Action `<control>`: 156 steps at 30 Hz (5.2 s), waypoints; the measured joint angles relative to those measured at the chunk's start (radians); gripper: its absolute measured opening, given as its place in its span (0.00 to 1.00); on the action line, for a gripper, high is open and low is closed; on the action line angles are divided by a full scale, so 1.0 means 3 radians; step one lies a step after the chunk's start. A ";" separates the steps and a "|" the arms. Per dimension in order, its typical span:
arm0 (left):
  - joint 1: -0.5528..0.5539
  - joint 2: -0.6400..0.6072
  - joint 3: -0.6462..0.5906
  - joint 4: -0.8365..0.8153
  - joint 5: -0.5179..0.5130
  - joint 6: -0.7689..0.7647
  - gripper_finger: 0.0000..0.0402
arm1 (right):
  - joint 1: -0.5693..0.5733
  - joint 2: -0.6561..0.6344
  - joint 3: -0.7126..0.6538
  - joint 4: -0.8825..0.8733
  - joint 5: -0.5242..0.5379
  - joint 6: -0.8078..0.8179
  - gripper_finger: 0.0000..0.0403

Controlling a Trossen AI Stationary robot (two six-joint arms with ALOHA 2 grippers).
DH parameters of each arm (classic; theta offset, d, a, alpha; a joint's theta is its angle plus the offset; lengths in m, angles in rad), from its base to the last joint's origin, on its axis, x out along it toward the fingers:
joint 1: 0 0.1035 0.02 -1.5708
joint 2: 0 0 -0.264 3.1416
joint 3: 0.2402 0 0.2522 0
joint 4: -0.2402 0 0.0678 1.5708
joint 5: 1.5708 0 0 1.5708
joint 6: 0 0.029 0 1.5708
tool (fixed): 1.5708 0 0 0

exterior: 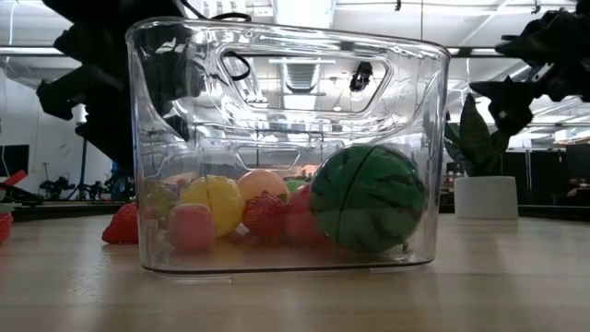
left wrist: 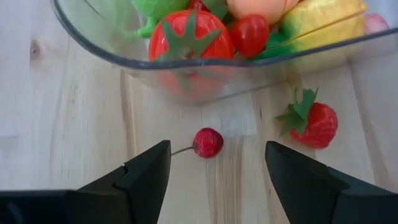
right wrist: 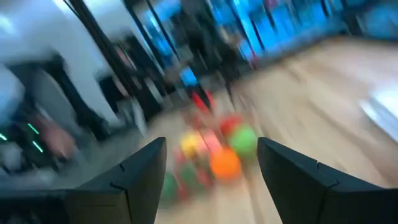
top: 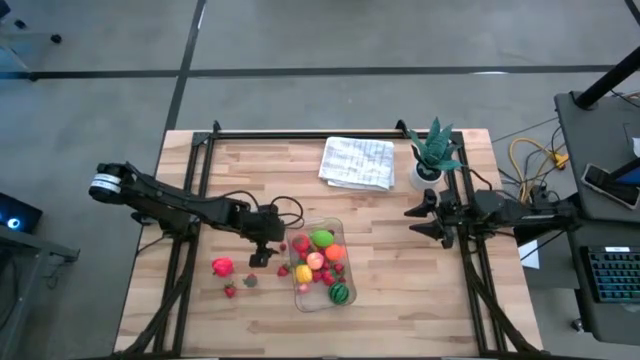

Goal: Pick and placing Produce into tupperware
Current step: Put the red cherry into the transparent bin, then put the red strawberry into the transparent bin

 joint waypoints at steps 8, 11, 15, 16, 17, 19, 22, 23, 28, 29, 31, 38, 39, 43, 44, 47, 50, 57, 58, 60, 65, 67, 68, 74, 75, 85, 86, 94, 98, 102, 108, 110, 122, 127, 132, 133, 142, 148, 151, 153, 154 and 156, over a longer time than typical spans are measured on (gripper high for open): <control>0.0001 0.0008 -0.0118 0.0098 -0.0003 0.0012 0.61 | 0.0001 0.0055 -0.0145 0.0452 -0.0004 -0.0012 0.60; 0.0001 0.0016 -0.0153 0.0119 -0.0005 0.0013 0.61 | 0.0001 0.0036 -0.0149 0.0462 -0.0005 -0.0012 0.60; 0.0001 0.0076 -0.0136 0.0156 -0.0003 0.0012 0.61 | 0.0001 0.0027 -0.0157 0.0458 -0.0004 -0.0012 0.60; 0.0001 0.0092 -0.0123 0.0184 -0.0002 0.0012 0.61 | 0.0001 0.0019 -0.0160 0.0462 -0.0004 -0.0012 0.60; 0.0000 0.0111 -0.0117 0.0200 0.0002 0.0012 0.61 | 0.0001 0.0013 -0.0165 0.0458 -0.0005 -0.0013 0.60; 0.0000 0.0143 -0.0117 0.0211 0.0013 0.0012 0.61 | 0.0001 0.0020 -0.0166 0.0448 -0.0004 -0.0013 0.60; 0.0000 0.0168 -0.0111 0.0293 0.0022 0.0013 0.61 | 0.0001 0.0029 -0.0168 0.0443 -0.0004 -0.0013 0.60; 0.0000 0.0180 -0.0111 0.0303 0.0043 0.0014 0.61 | 0.0001 0.0028 -0.0168 0.0440 -0.0004 -0.0013 0.60; -0.0004 0.0290 -0.0111 0.0319 0.0120 0.0075 0.61 | 0.0001 0.0029 -0.0168 0.0440 -0.0004 -0.0013 0.60; -0.0004 0.0319 -0.0111 0.0315 0.0120 0.0111 0.61 | 0.0001 0.0029 -0.0168 0.0440 -0.0004 -0.0013 0.60; -0.0004 0.0390 -0.0112 0.0342 0.0120 0.0140 0.61 | 0.0001 0.0029 -0.0168 0.0440 -0.0004 -0.0012 0.60; -0.0004 0.0585 -0.0111 0.0472 0.0035 0.0197 0.61 | 0.0001 0.0029 -0.0168 0.0434 -0.0004 -0.0013 0.60; -0.0004 0.0594 -0.0105 0.0471 0.0021 0.0194 0.60 | 0.0001 0.0029 -0.0168 0.0434 -0.0004 -0.0013 0.60; -0.0003 0.0581 -0.0051 0.0466 -0.0120 0.0149 0.55 | 0.0001 0.0029 -0.0168 0.0433 -0.0004 -0.0013 0.60; -0.0003 0.0569 -0.0033 0.0479 -0.0199 0.0120 0.53 | 0.0001 0.0029 -0.0168 0.0432 -0.0004 -0.0013 0.60; 0.0001 0.0550 -0.0026 0.0539 -0.0332 0.0120 0.49 | 0.0001 0.0029 -0.0168 0.0432 -0.0004 -0.0013 0.60; 0.0001 0.0605 -0.0047 0.0588 -0.0347 0.0125 0.45 | 0.0001 0.0029 -0.0168 0.0432 -0.0004 -0.0013 0.60; 0.0000 0.0709 -0.0048 0.0607 -0.0322 0.0099 0.40 | 0.0001 0.0029 -0.0168 0.0432 -0.0004 -0.0013 0.60; 0.0000 0.0709 -0.0048 0.0606 -0.0323 0.0101 0.39 | 0.0001 0.0029 -0.0168 0.0432 -0.0004 -0.0013 0.60; -0.0001 0.0701 -0.0050 0.0604 -0.0321 0.0112 0.37 | 0.0001 0.0029 -0.0168 0.0432 -0.0004 -0.0013 0.60; -0.0004 0.0697 -0.0051 0.0602 -0.0307 0.0122 0.28 | 0.0001 0.0029 -0.0168 0.0431 -0.0004 -0.0013 0.60; -0.0004 0.0698 -0.0040 0.0592 -0.0310 0.0121 0.24 | 0.0000 0.0029 -0.0168 0.0432 -0.0004 -0.0013 0.60; -0.0004 0.0699 -0.0032 0.0586 -0.0313 0.0120 0.22 | 0.0000 0.0029 -0.0168 0.0432 -0.0004 -0.0013 0.60; 0.0001 0.0626 -0.0034 0.0467 -0.0366 0.0098 0.15 | 0.0000 0.0029 -0.0168 0.0432 -0.0004 -0.0013 0.60; 0.0001 0.0590 -0.0034 0.0376 -0.0367 0.0097 0.15 | 0.0001 0.0029 -0.0168 0.0432 -0.0004 -0.0013 0.60; -0.0031 -0.0348 0.0326 -0.0583 -0.0357 -0.0131 0.15 | 0.0001 0.0029 -0.0168 0.0432 -0.0004 -0.0013 0.60; -0.0042 -0.0442 0.0376 -0.0487 -0.0351 -0.0088 0.15 | 0.0001 0.0029 -0.0168 0.0432 -0.0003 -0.0013 0.60; -0.0115 -0.0074 0.0784 -0.0045 0.0230 0.0228 0.15 | 0.0000 0.0031 -0.0168 0.0432 -0.0003 -0.0013 0.60; -0.0186 0.0410 0.1133 0.0006 0.0359 -0.0072 0.18 | 0.0000 0.0033 -0.0168 0.0432 -0.0004 -0.0013 0.60; -0.0187 0.0639 0.1434 -0.0054 0.0369 -0.0162 0.28 | 0.0000 0.0042 -0.0168 0.0433 -0.0004 -0.0013 0.60; -0.0201 0.0559 0.1458 -0.0291 0.0368 -0.0463 0.48 | 0.0000 0.0048 -0.0168 0.0432 -0.0003 -0.0013 0.60; -0.0210 0.0469 0.1452 -0.0502 0.0366 -0.0754 0.53 | 0.0000 0.0050 -0.0168 0.0432 -0.0004 -0.0013 0.60; -0.1179 0.0075 0.0946 -0.1140 -0.0782 -0.1780 0.56 | 0.0000 0.0051 -0.0168 0.0431 -0.0003 -0.0013 0.60; -0.1427 0.0355 0.0786 -0.0773 -0.1138 -0.2100 0.56 | 0.0000 0.0051 -0.0168 0.0431 -0.0003 -0.0013 0.60; -0.1424 0.0605 0.0720 -0.0802 -0.1232 -0.2756 0.56 | 0.0000 0.0050 -0.0168 0.0429 -0.0003 -0.0013 0.60; -0.1425 0.0652 0.0703 -0.0803 -0.1231 -0.2835 0.56 | 0.0000 0.0050 -0.0168 0.0430 -0.0003 -0.0013 0.60; -0.1443 0.0903 0.0676 -0.0340 -0.1312 -0.2697 0.56 | 0.0000 0.0050 -0.0168 0.0431 -0.0003 -0.0013 0.60; -0.1443 0.0999 0.0588 -0.0248 -0.1316 -0.2695 0.56 | 0.0000 0.0050 -0.0168 0.0431 -0.0003 -0.0013 0.60; -0.1437 0.1042 0.0555 -0.0109 -0.1316 -0.2694 0.56 | 0.0000 0.0050 -0.0168 0.0431 -0.0003 -0.0013 0.60; -0.1433 0.1083 0.0551 -0.0011 -0.1312 -0.2695 0.56 | 0.0000 0.0050 -0.0168 0.0431 -0.0003 -0.0013 0.60; -0.1433 0.1106 0.0552 0.0017 -0.1310 -0.2696 0.56 | 0.0000 0.0050 -0.0168 0.0431 -0.0003 -0.0013 0.60; -0.1431 0.1132 0.0552 0.0035 -0.1305 -0.2695 0.56 | 0.0000 0.0050 -0.0168 0.0431 -0.0003 -0.0013 0.60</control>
